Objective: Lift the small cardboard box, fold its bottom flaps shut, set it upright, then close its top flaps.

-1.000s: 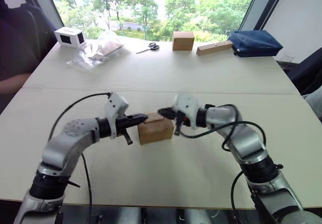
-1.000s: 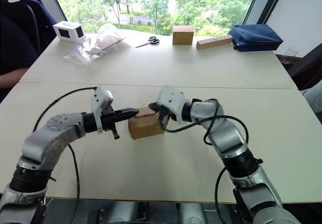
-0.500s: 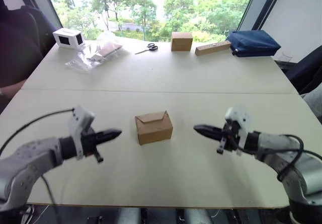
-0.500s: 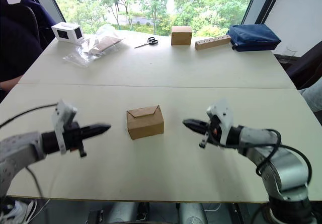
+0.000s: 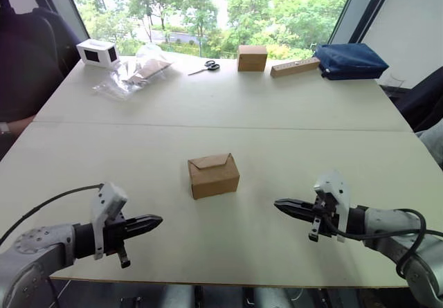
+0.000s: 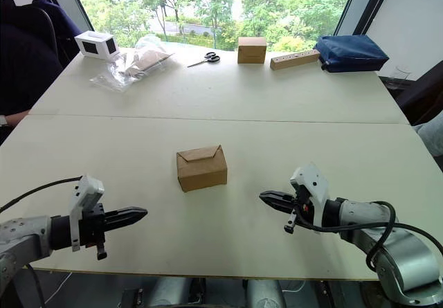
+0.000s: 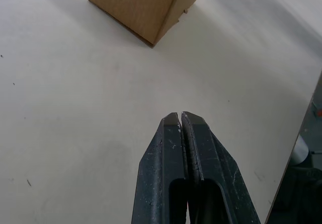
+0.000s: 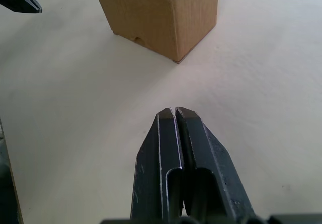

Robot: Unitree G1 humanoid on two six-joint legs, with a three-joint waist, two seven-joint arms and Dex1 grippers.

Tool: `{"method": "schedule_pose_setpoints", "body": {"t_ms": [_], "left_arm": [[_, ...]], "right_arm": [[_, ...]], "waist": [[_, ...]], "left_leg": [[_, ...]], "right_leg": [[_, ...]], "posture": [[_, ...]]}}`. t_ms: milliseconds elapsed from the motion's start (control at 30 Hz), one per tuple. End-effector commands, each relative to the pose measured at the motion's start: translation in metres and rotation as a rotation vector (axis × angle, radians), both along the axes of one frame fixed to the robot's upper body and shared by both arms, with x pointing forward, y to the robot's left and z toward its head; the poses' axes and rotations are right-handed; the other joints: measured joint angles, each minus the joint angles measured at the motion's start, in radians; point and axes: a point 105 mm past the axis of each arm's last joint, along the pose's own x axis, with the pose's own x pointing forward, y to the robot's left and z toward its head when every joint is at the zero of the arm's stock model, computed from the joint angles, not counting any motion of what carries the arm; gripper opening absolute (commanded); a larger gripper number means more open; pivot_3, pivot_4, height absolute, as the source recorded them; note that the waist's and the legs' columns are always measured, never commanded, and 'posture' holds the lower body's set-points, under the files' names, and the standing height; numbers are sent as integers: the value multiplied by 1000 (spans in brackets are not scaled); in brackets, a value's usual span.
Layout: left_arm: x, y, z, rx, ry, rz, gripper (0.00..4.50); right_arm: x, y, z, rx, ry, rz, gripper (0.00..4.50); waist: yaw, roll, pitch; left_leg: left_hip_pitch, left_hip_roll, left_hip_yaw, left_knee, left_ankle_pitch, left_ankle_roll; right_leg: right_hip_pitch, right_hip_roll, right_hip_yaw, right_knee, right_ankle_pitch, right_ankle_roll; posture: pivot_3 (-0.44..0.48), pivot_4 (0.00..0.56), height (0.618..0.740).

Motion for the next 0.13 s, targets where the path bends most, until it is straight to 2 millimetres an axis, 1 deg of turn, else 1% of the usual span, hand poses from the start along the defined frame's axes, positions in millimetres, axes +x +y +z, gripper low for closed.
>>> {"method": "schedule_pose_setpoints", "body": {"t_ms": [33,133], "left_arm": [[-1,0,4,-18,-11,-14,51],[-1,0,4,-29,4,-18,51]], "right_arm": [[2,0,6,-1,-31,11,0],[4,0,6,-6,-34,12,0]], "waist": [[0,0,0],[0,0,0]], "left_leg": [[0,0,0,0,0,0],[0,0,0,0,0,0]], "right_leg": [[0,0,0,0,0,0],[0,0,0,0,0,0]], "posture": [[0,150,740],[0,150,740]]}}
